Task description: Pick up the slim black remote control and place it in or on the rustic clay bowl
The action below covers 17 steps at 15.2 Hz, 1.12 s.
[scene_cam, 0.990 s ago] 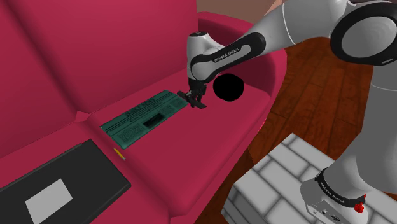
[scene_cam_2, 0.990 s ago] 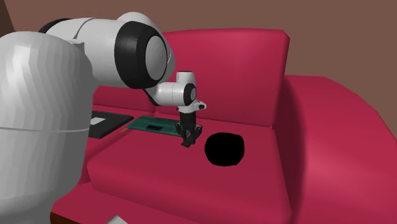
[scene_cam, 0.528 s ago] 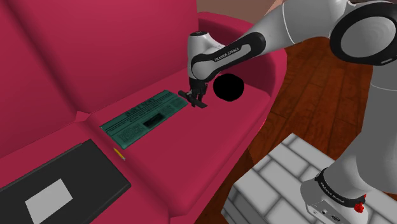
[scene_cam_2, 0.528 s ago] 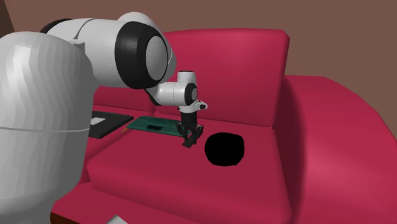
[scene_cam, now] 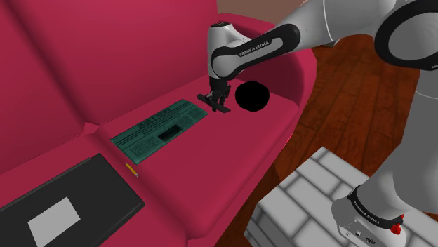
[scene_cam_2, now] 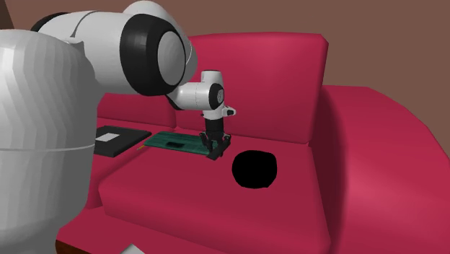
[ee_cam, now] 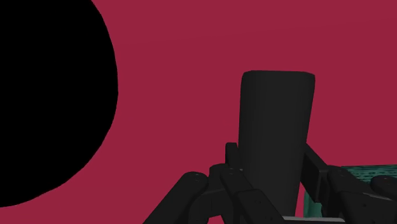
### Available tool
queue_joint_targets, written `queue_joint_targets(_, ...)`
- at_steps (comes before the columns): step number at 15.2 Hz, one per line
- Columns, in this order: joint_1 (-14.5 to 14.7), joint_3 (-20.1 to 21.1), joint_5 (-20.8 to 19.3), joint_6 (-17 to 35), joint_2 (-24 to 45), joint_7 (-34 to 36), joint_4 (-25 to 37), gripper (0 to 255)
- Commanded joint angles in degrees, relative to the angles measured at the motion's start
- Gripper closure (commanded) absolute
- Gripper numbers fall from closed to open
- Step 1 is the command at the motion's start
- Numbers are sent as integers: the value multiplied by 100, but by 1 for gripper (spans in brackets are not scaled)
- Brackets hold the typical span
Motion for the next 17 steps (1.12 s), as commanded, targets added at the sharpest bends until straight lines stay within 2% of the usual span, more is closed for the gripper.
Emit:
queue_joint_targets(1,-5,6,15,-129,-71,-16,59,255)
queue_joint_targets(17,-12,37,103,-1217,-448,-102,775,255)
